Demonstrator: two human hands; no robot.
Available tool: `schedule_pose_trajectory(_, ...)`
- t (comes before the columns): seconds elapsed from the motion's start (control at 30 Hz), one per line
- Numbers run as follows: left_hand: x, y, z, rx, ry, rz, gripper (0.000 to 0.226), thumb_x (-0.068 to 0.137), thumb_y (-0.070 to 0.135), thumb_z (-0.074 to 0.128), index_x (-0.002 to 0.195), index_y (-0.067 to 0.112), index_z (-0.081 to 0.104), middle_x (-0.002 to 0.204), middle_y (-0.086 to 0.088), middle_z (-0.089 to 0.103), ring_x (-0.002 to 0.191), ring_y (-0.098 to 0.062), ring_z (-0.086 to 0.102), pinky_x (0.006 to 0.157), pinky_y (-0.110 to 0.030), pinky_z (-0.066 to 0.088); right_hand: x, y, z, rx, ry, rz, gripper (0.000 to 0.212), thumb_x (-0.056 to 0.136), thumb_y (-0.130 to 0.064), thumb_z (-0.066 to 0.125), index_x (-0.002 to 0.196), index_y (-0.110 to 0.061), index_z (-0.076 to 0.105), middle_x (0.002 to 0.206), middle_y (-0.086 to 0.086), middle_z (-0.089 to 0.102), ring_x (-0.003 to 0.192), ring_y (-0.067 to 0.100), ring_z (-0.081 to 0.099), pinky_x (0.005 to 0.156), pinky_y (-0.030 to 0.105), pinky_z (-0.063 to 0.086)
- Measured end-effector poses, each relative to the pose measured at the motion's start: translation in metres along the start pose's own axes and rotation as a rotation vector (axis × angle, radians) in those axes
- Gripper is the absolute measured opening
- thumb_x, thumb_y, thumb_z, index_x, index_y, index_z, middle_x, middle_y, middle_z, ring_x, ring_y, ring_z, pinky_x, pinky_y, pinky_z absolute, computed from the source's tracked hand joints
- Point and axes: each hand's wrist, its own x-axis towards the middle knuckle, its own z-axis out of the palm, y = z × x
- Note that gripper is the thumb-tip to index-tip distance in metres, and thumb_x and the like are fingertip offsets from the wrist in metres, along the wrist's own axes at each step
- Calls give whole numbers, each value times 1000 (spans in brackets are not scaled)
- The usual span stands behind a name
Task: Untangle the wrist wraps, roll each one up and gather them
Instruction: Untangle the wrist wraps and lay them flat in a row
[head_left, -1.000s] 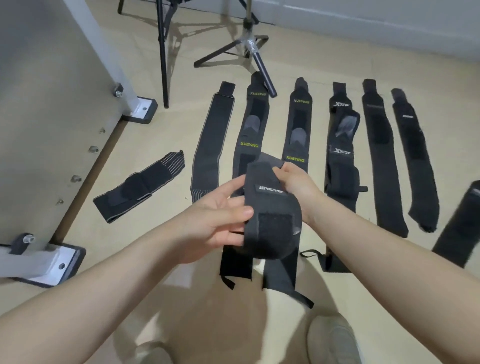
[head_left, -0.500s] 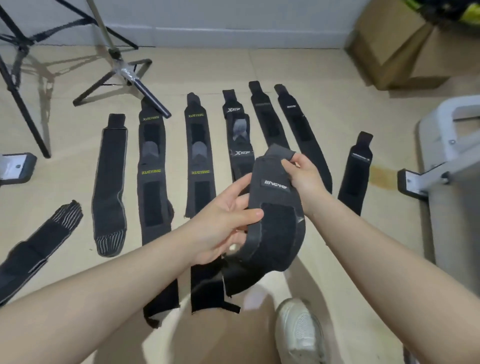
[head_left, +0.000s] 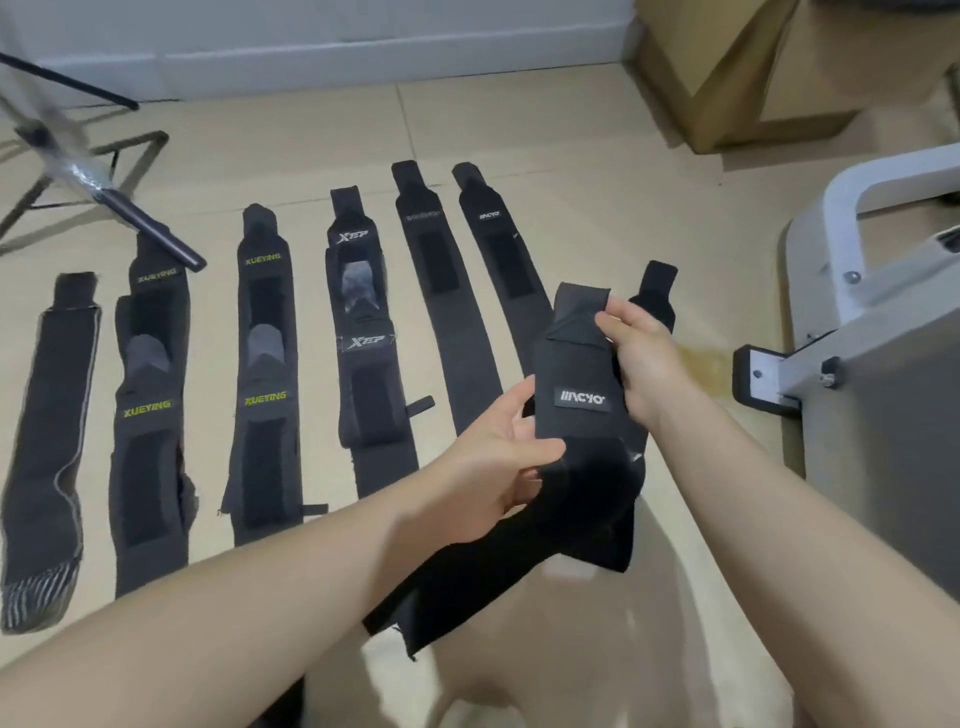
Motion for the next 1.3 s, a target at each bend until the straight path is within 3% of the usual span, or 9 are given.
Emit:
schedule_pose_trajectory(0.1,27,23,20,-93,-74,61,61,87,2,56,139,28,38,126,-20,58,106,-36,47,88,-47,29,24,-38,-11,-56,-82,-90,20,96,-9,50,94,-21,66,86,-2,68,69,9,65,58,19,52)
schedule_pose_trajectory(0.2,51,37,18,-42,-87,77,58,91,2,53,140,26,37,124,-15,60,98,-28,59,83,-36,49,56,-55,-10,-177,-152,-143,19,95,-10,51,94,-20,66,83,-4,67,68,5,63,59,17,51)
schedule_pose_trajectory(0.37,102,18,-34,385,307,-59,64,88,0,59,141,27,35,107,-6,69,100,-19,67,88,-39,55,118,-23,6,-311,-192,-59,22,93,-1,47,77,-12,57,75,8,52,64,16,46,55,22,35)
schedule_pose_trajectory(0.47,131,10,-59,503,282,-95,63,89,4,58,141,29,32,102,-1,67,98,-17,66,88,-33,54,155,-1,18,-345,-145,-55,26,91,1,44,69,-13,46,78,9,45,68,19,41,53,22,36)
schedule_pose_trajectory(0.53,154,12,-80,871,262,-70,63,90,12,57,144,26,29,113,3,62,107,-16,58,93,-26,47,177,10,26,-367,-112,-72,28,89,1,42,66,-15,41,76,7,43,66,18,39,52,22,37)
schedule_pose_trajectory(0.63,181,21,-117,1595,316,-41,74,89,27,61,149,18,18,151,-5,30,138,-26,26,111,-37,28,203,23,36,-450,-78,-90,19,81,-1,39,78,-16,50,77,7,42,72,19,36,63,31,31)
schedule_pose_trajectory(0.8,204,27,-158,1967,409,-257,113,75,43,75,150,12,-5,157,-14,-11,145,-33,-4,118,-40,9,228,49,44,-537,-67,-76,12,71,-10,40,72,-13,52,71,7,43,69,19,38,64,33,32)
schedule_pose_trajectory(1.1,218,29,-179,1958,279,-382,123,68,46,79,149,6,-5,156,-22,-6,144,-35,3,117,-38,14,270,57,64,-848,-83,-202,18,95,-15,43,88,0,51,86,13,51,81,24,45,68,32,32)
schedule_pose_trajectory(1.3,220,30,-179,1989,260,-344,121,67,46,79,148,2,1,154,-27,2,142,-38,12,116,-39,19,279,49,65,-486,-295,13,28,92,-22,53,95,6,53,82,10,51,76,20,49,70,32,40)
